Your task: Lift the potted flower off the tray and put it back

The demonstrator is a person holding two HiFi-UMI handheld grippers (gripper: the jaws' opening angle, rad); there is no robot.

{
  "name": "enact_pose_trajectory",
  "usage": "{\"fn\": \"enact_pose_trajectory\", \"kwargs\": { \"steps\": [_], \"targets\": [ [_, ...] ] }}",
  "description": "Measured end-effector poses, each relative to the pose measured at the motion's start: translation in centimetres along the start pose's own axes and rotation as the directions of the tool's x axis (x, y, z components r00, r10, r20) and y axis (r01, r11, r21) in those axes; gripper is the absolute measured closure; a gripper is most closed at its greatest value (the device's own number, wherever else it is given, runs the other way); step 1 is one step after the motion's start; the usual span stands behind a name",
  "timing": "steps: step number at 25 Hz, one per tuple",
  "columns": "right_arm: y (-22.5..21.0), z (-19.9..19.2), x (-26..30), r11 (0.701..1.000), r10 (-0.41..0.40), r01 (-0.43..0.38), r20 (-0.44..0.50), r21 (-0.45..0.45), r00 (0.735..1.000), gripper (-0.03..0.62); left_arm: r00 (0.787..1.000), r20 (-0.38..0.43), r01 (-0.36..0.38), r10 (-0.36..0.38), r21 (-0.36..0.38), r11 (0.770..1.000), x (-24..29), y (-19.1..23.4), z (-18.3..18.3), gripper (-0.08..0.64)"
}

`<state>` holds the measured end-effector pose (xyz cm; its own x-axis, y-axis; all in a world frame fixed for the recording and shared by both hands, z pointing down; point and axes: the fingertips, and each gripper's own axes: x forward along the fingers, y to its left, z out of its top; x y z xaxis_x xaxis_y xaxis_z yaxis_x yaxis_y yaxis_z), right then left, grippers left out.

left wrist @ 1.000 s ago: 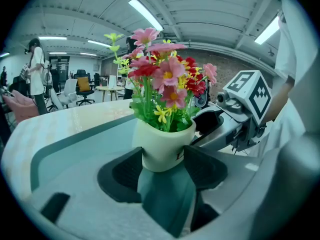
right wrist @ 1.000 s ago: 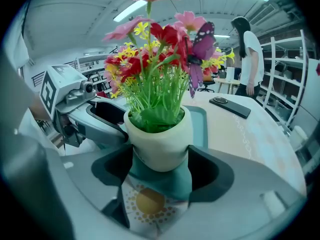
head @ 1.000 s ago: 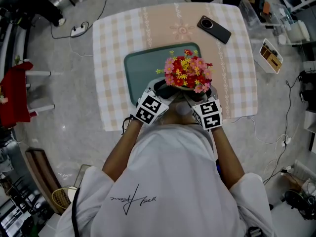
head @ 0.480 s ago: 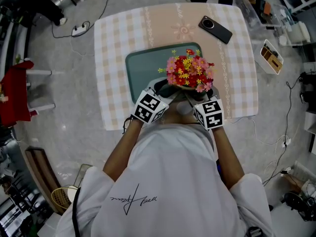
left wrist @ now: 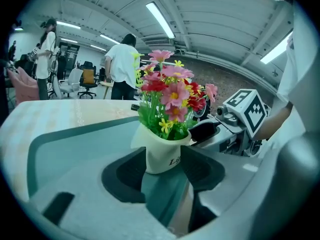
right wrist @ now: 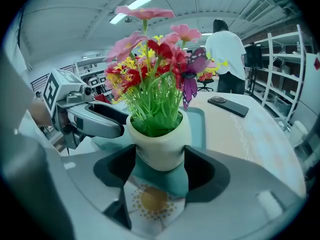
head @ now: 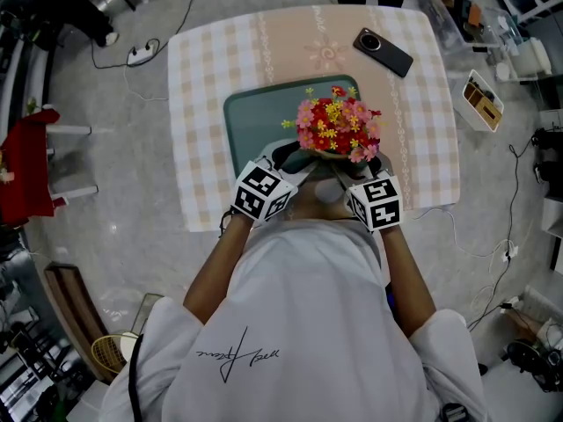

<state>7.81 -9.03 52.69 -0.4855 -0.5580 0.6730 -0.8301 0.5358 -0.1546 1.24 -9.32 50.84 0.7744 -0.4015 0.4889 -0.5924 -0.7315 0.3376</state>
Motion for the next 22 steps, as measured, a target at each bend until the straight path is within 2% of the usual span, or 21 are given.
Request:
{"fn": "enact_pose_trajectory", "kwargs": {
  "steps": [5, 22],
  "targets": [
    [0.0, 0.0, -0.3, 1.000, -0.012, 0.012, -0.014, -0.017, 1.000, 0.302, 1.000, 0.021, -0.006, 0.006, 0.022, 1.000, -0.5, -0.2, 0.5, 0.388],
    [0.5, 0.8, -1.4, 1.000, -0.029, 0.029, 0.016, 0.002, 0.999, 0.347, 1.000, 0.019, 0.002, -0.002, 0.041, 0.999, -1.9, -0.6, 0.6, 0.422]
  ]
}}
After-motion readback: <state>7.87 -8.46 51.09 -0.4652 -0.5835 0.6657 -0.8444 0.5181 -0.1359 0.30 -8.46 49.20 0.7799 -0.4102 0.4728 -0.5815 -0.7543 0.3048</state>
